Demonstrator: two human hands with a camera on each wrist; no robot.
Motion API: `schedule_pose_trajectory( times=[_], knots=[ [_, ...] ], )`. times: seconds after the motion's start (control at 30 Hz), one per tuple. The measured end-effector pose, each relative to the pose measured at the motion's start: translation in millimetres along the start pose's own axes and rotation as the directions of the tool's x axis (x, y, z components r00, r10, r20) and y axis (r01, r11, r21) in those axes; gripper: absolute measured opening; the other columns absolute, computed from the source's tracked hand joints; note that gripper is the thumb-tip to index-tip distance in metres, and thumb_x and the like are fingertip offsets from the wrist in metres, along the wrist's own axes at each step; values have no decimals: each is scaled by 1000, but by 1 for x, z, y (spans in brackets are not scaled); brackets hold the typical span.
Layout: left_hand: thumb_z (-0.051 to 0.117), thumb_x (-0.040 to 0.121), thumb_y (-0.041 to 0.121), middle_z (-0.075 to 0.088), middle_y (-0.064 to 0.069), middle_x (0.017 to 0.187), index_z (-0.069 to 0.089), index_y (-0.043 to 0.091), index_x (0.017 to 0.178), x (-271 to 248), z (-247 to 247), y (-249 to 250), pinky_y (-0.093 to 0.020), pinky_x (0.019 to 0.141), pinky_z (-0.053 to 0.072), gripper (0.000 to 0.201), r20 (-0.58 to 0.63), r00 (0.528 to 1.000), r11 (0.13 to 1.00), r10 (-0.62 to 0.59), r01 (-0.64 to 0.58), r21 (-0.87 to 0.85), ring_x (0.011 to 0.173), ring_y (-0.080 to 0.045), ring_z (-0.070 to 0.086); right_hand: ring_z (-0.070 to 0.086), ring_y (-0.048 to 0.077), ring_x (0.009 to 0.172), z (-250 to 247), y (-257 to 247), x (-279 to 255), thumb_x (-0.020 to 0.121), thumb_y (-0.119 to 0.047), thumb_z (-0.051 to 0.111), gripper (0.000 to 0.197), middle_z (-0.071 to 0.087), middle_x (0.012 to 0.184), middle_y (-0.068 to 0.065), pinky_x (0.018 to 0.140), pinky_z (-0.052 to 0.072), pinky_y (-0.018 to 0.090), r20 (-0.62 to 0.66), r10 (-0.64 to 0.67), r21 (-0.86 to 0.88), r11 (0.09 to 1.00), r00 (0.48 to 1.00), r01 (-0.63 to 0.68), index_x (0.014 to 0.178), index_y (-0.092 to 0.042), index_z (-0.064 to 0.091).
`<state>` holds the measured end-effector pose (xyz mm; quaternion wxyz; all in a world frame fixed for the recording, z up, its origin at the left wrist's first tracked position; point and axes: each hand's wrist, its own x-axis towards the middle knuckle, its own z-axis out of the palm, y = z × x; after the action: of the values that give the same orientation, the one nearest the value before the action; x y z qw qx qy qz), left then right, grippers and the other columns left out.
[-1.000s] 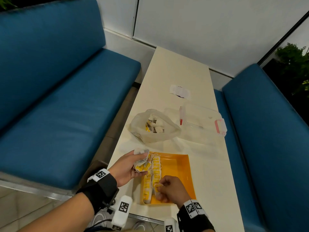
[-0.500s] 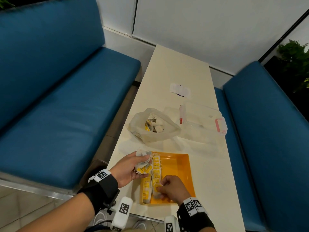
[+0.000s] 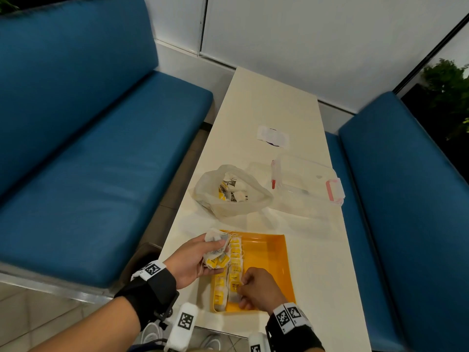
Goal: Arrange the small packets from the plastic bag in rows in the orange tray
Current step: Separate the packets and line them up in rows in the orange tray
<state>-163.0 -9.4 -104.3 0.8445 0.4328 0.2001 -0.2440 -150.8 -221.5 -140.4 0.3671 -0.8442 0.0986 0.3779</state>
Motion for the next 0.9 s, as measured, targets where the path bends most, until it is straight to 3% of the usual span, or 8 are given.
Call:
schedule_pose_trajectory(
  times=[0.27, 0.43, 0.57, 0.63, 0.7, 0.8, 0.9],
  knots=[
    [67, 95, 21, 72, -11, 109, 67, 13, 124, 0, 0, -1, -46, 89, 57, 31, 3, 1000, 1000, -5, 5, -7, 100, -24, 68, 71, 32, 57, 4, -8, 0, 81, 5, 58, 20, 66, 60, 12, 57, 60, 40, -58, 35, 36, 999, 998, -33, 82, -13, 50],
    [69, 92, 22, 72, -15, 111, 67, 12, 124, 0, -1, 1, -46, 88, 59, 34, 1, 1000, 999, -6, 6, -34, 102, -26, 67, 73, 30, 62, 1, -15, -8, 79, -3, 65, 18, 69, 70, 9, 59, 60, 38, -100, 35, -19, 999, 994, -37, 80, -15, 51],
    [68, 92, 22, 72, -19, 117, 66, 11, 124, 1, -3, 6, -47, 90, 58, 34, -5, 1000, 997, 4, -5, -75, 102, -28, 70, 71, 23, 68, -14, -31, -19, 74, -24, 75, 19, 69, 77, 4, 57, 56, 37, -212, -127, -104, 989, 969, 107, 81, -18, 58],
    [67, 93, 22, 72, -20, 116, 64, 9, 125, 4, -3, 8, -46, 90, 59, 34, -22, 1000, 995, 19, -21, -100, 101, -30, 71, 71, 24, 67, -20, -47, -28, 80, -23, 75, 20, 66, 79, 5, 47, 50, 31, -232, -202, 9, 978, 952, 209, 83, -14, 59],
    [66, 94, 21, 73, -18, 111, 62, 8, 125, 6, -1, 10, -47, 90, 59, 34, -42, 998, 992, 38, -42, -120, 98, -30, 71, 72, 25, 63, -21, -63, -37, 83, -26, 77, 26, 64, 78, 5, 47, 47, 28, -215, -261, 110, 951, 941, 289, 84, -7, 59],
    [64, 96, 19, 72, -19, 112, 61, 5, 127, 9, 3, 12, -45, 88, 61, 35, -41, 997, 988, 63, -68, -136, 98, -30, 70, 71, 26, 61, -18, -79, -40, 82, -31, 80, 37, 64, 75, 6, 48, 47, 31, -182, -275, 197, 930, 944, 309, 87, -1, 59],
    [64, 97, 19, 69, -19, 112, 59, 0, 129, 11, 7, 12, -48, 92, 59, 38, -39, 996, 989, 76, -80, -124, 99, -30, 67, 71, 24, 59, -12, -85, -33, 83, -24, 78, 30, 63, 73, 7, 48, 49, 31, -220, -283, 179, 929, 933, 324, 87, -3, 58]
  ],
)
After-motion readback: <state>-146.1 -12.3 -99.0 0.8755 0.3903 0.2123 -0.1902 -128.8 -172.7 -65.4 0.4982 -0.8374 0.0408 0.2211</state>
